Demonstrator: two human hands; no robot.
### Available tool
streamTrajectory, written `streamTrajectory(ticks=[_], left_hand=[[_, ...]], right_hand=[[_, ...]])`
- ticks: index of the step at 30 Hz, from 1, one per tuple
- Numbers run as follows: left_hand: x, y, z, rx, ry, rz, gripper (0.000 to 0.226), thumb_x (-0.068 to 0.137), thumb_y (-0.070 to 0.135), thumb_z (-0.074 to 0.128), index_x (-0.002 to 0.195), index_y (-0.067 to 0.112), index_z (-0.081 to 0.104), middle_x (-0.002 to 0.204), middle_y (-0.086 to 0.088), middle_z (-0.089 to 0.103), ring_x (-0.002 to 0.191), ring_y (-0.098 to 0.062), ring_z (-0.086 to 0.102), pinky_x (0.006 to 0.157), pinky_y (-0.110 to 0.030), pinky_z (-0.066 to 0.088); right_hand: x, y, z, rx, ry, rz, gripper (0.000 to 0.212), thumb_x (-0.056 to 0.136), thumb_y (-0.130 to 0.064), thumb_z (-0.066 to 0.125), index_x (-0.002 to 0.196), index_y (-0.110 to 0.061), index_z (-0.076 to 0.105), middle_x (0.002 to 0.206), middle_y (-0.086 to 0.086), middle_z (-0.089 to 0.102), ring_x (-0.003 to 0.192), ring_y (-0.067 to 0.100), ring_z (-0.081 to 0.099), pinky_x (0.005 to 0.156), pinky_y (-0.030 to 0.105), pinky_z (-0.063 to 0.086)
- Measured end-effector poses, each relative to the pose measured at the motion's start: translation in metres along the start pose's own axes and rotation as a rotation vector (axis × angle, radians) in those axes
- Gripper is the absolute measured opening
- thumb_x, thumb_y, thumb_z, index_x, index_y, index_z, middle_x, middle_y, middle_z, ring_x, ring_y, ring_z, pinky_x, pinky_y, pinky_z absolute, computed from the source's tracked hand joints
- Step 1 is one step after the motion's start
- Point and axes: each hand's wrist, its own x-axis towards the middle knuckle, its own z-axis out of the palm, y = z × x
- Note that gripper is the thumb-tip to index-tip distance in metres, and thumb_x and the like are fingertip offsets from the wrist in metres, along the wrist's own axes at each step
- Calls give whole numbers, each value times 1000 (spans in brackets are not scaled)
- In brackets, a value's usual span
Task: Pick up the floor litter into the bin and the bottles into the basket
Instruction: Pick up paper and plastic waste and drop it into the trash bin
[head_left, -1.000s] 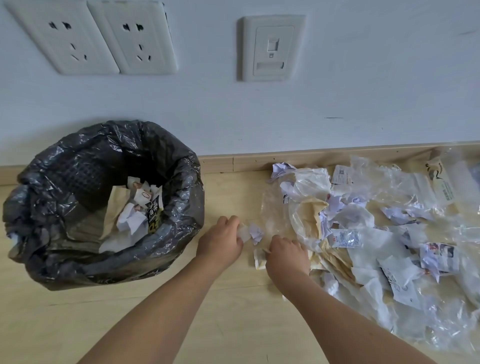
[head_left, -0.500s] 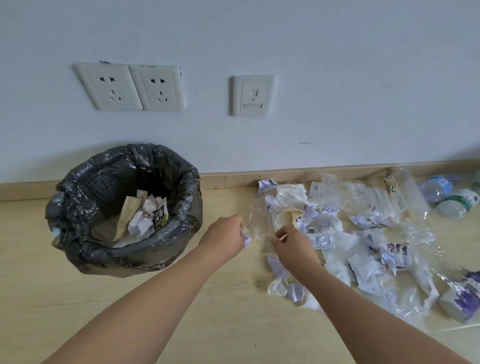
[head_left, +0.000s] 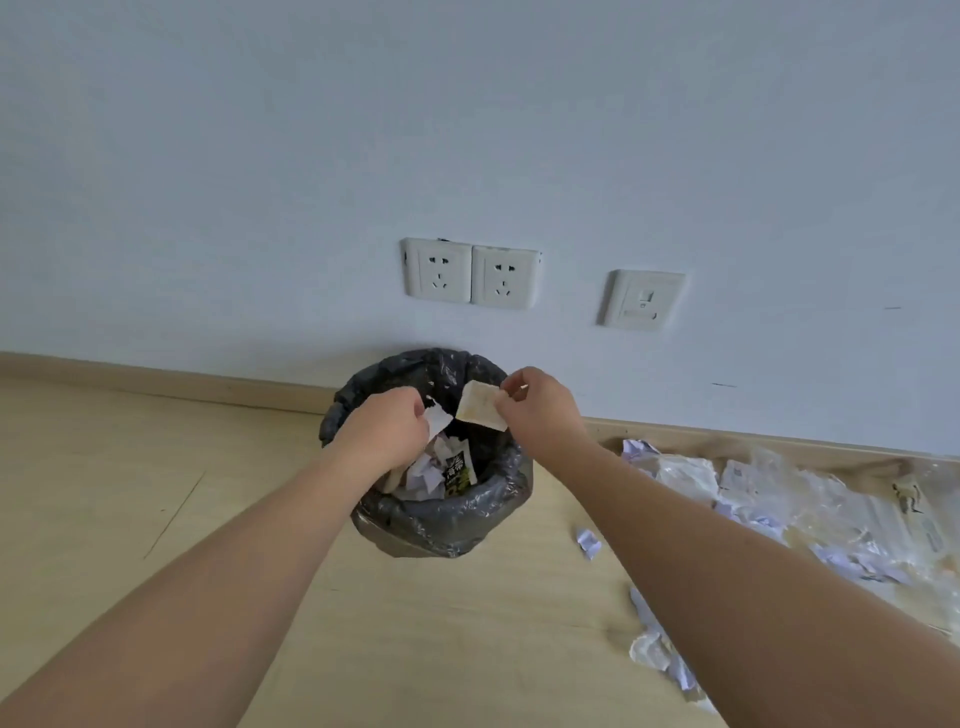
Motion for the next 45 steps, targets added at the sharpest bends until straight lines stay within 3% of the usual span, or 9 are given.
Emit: streamTrajectory(ticks=[3,9,11,14,18,22,30,36,45], left_hand=[[-1,-13,-4,-15,19,-47,24,92,10,43,106,17,62,104,-1,63,93,-22,59,81,-39,53],[3,62,22,-142,250,244,17,95,10,42,102,13,57,101,0,54,88,-20,56,79,-38,50],[3,99,52,-147,159,378,13,94,10,43,99,12,55,99,-1,55,84,-22,56,74,-39,50],[1,135,114,9,-166,428,13,89,6,44,95,11,54,97,-5,58,86,-29,57,68,-35,45],[6,134,201,264,-477,457,16,93,15,51,107,14,57,116,-10,50,98,-34,59,79,-40,49],[15,122,249,334,-463,480,21,99,20,43,117,16,52,120,-11,45,102,-37,58,75,-41,44],[-10,95,295,193,-485,446,29,92,5,40,116,16,53,115,-9,53,100,-34,58,79,-41,48],[-3,83,293,-9,-556,353,35,88,3,39,111,20,60,119,2,60,110,-20,58,92,-35,48],[-12,77,263,39,-604,287,33,88,10,37,106,27,58,114,8,62,100,-22,58,81,-33,51]], right_hand=[[-4,1,25,-110,-64,-8,37,92,-26,52,129,-20,53,117,-1,61,105,19,58,88,32,49],[-27,80,-6,-175,74,157,32,90,-22,48,121,-19,56,111,-1,63,95,19,61,83,35,51],[-43,124,-25,-242,79,245,33,89,-19,47,120,-17,57,113,-1,63,98,17,58,80,31,47],[-73,185,-44,-370,-20,369,29,90,-20,46,117,-20,56,113,-3,61,94,16,55,76,30,43],[-109,239,-46,-476,-182,435,24,89,-24,47,111,-23,57,110,-3,60,102,19,57,81,29,46],[-118,261,-33,-499,-188,468,26,90,-24,44,114,-20,55,117,2,59,106,24,57,77,30,41],[-94,271,6,-713,-171,439,28,94,-26,46,119,-13,50,124,6,54,117,25,52,92,34,39],[-86,280,10,-797,-186,396,29,91,-15,47,119,-14,52,121,4,57,116,24,51,95,32,38],[-81,279,20,-815,-246,319,27,95,-29,46,118,-19,56,122,3,51,116,25,47,98,34,35]])
